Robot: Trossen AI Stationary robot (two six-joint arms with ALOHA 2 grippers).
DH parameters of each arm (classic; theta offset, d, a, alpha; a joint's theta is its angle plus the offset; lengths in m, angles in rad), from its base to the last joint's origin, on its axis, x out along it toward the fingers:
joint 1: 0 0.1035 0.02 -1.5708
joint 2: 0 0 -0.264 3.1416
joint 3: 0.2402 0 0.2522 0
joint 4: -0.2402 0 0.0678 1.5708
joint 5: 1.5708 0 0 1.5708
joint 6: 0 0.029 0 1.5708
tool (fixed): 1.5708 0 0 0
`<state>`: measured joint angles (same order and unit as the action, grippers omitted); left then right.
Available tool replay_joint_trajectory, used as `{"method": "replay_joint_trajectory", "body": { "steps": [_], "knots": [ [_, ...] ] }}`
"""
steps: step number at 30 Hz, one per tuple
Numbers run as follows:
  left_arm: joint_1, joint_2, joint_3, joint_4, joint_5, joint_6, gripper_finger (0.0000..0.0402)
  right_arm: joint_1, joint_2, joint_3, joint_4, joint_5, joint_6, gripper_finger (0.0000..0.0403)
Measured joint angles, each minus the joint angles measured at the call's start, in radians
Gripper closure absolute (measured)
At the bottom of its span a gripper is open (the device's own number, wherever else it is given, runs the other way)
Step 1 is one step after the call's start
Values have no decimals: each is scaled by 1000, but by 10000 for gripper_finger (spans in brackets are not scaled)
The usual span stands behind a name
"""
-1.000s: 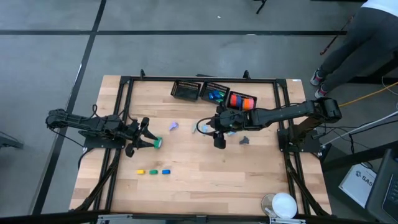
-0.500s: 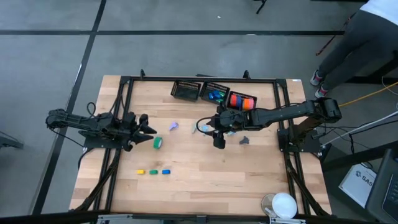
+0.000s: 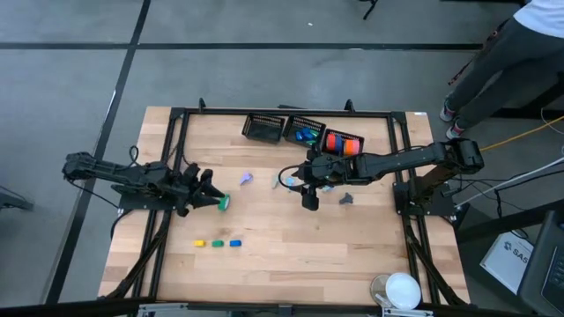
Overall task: Pick and place Stapler, Stapler remover, tape
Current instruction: Put the green tape into the right black bin
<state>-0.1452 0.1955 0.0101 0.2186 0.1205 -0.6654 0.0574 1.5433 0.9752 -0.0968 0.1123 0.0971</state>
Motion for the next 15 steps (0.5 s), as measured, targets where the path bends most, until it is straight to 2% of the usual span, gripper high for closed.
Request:
{"method": "replay_joint_trajectory", "body": {
  "steps": [3,7,15],
  "knots": [
    [0,39,26,-62,24,-1,259,0,0,0,0,0,-1,175],
    [0,89,96,-206,-21,46,289,-2,0,0,0,0,-4,175],
    [0,187,355,-728,-210,111,393,-2,0,0,0,0,-5,175]
  ]
}}
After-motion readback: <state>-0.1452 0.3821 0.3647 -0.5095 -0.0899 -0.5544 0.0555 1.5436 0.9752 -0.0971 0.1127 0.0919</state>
